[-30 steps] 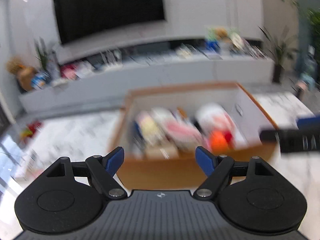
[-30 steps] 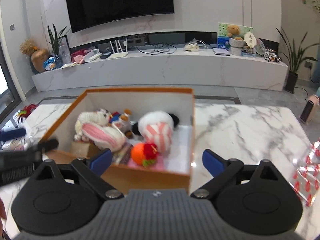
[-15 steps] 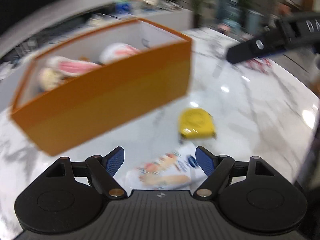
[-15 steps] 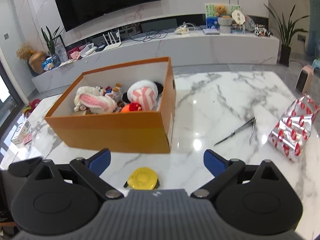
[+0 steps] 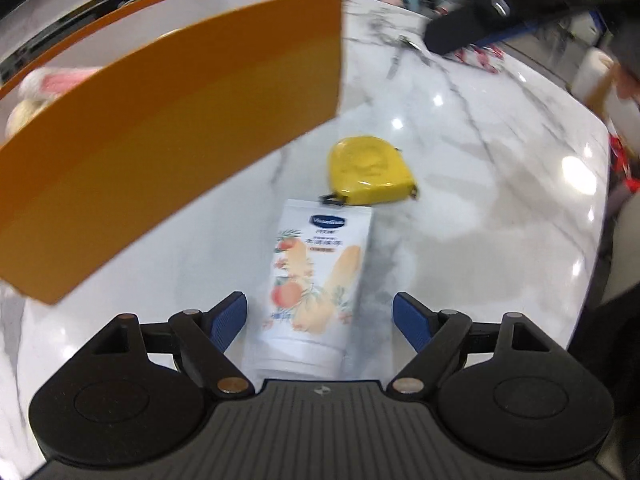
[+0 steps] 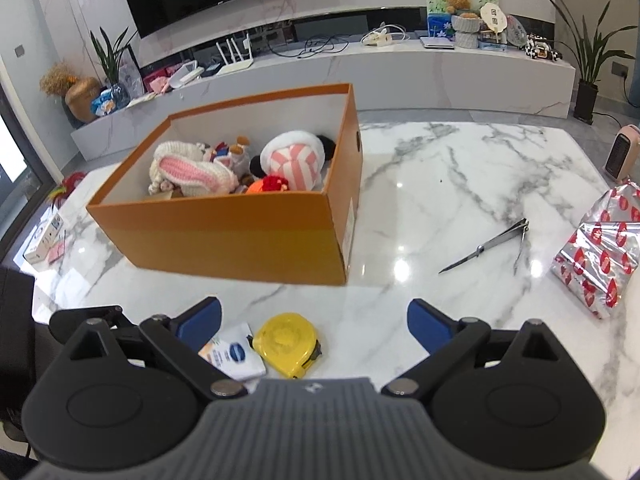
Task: Organize objects
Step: 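Open both tools and withdraw them, reaching toward the lotion tube and tape measure, then grasp the white Vaseline tube with the left tool while the right tool grasps the yellow tape measure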
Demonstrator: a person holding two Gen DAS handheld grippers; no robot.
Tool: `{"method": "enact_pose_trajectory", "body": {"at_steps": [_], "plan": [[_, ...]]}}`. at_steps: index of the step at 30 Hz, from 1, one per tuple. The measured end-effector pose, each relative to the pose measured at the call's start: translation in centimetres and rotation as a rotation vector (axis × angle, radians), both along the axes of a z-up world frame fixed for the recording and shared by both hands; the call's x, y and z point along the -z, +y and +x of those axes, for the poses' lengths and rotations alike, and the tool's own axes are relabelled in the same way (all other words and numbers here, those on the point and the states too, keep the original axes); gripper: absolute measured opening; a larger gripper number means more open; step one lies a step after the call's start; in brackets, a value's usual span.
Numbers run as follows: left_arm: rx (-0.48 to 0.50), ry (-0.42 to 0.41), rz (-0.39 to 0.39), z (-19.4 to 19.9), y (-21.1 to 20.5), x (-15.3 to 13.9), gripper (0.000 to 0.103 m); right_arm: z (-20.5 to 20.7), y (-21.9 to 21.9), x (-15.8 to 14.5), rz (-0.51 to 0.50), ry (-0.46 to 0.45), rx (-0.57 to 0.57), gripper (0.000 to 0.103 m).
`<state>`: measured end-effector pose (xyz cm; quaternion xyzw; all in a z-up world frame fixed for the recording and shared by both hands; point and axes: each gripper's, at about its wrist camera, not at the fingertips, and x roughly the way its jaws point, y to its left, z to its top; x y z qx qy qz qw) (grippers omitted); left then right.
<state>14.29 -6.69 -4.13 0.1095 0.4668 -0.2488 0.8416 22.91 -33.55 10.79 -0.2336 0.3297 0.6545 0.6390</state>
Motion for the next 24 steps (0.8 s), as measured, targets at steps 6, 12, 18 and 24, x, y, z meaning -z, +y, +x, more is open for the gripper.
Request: {"method": "enact_pose_trajectory", "body": {"at_steps": [6, 12, 18, 24], "plan": [[-0.145, -0.004, 0.007, 0.2, 1.8, 0.0, 0.095, -0.9, 1.8, 3.2, -0.099, -0.02, -0.017, 0.099], [-0.117, -0.021, -0.003, -0.5, 0.8, -0.1, 0.095, -1.5, 2.6, 4.4, -0.133, -0.032, -0.011, 0.099], [-0.146, -0.07, -0.026, 0.5, -0.1, 0.4, 0.095, -2.3, 3.0, 5.2, -0.151, -0.035, -0.017, 0.099], [-0.305, -0.12, 0.065, 1.2, 2.3, 0.4, 0.096, -2.6, 3.5, 5.9, -0.166, -0.024, -0.008, 0.099]]}}
